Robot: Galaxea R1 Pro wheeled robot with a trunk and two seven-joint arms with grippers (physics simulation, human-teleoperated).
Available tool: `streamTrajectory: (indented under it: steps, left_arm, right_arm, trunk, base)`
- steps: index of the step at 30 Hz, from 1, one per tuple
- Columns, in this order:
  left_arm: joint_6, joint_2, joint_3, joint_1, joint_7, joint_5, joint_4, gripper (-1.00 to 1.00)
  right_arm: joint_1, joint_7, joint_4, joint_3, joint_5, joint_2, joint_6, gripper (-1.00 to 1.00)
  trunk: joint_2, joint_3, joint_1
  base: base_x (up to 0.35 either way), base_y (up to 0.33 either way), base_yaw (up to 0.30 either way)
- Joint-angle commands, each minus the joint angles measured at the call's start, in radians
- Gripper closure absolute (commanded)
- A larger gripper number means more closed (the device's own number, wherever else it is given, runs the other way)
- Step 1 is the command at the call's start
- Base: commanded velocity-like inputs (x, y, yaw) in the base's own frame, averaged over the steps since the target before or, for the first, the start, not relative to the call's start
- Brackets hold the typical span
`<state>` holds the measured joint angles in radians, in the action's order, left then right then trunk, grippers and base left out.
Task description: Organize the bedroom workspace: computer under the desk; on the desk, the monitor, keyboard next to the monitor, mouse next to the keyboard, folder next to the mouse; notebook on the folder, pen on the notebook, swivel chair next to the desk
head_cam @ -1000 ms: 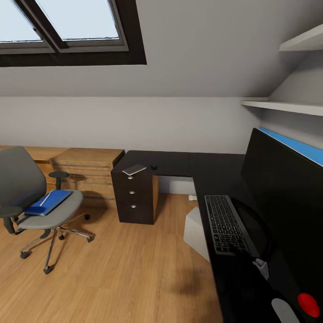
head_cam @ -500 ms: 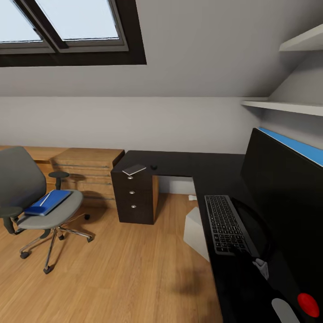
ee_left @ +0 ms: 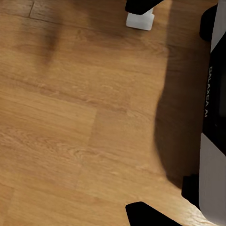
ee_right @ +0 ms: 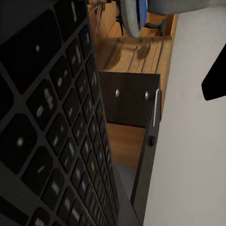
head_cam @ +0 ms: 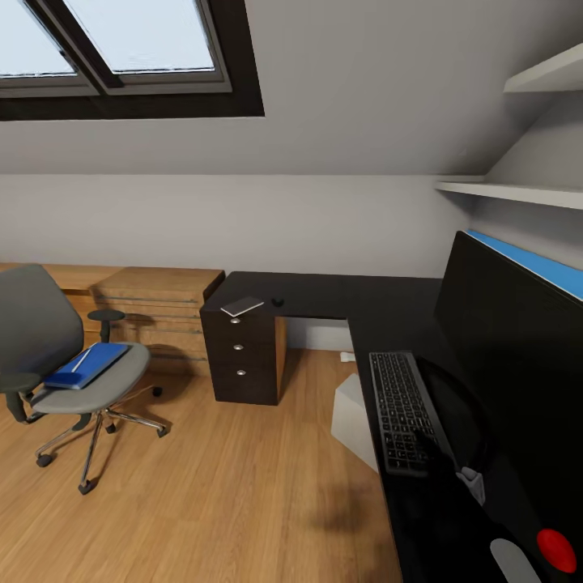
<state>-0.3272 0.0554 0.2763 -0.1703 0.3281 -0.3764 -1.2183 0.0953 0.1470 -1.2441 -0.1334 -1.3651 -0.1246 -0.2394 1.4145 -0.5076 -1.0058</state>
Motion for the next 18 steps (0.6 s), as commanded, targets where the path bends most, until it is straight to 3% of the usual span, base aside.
streamTrajectory:
  steps: [1,18]
  left_arm:
    - [-0.003,0.000,0.001,0.000,0.008,-0.010,-0.002,-1.00]
    - [-0.003,0.000,0.001,0.000,0.006,-0.010,-0.001,-1.00]
  right_arm:
    - [0.000,0.002,0.000,-0.002,-0.008,0.000,-0.006,-1.00]
    - [0.000,0.002,0.000,-0.002,-0.008,-0.001,-0.008,-1.00]
  trunk:
    - [0.001,-0.001,0.000]
    - [0.001,-0.001,0.000]
  base:
    - [0.000,0.000,0.000]
    - [-0.032,-0.033,0.000]
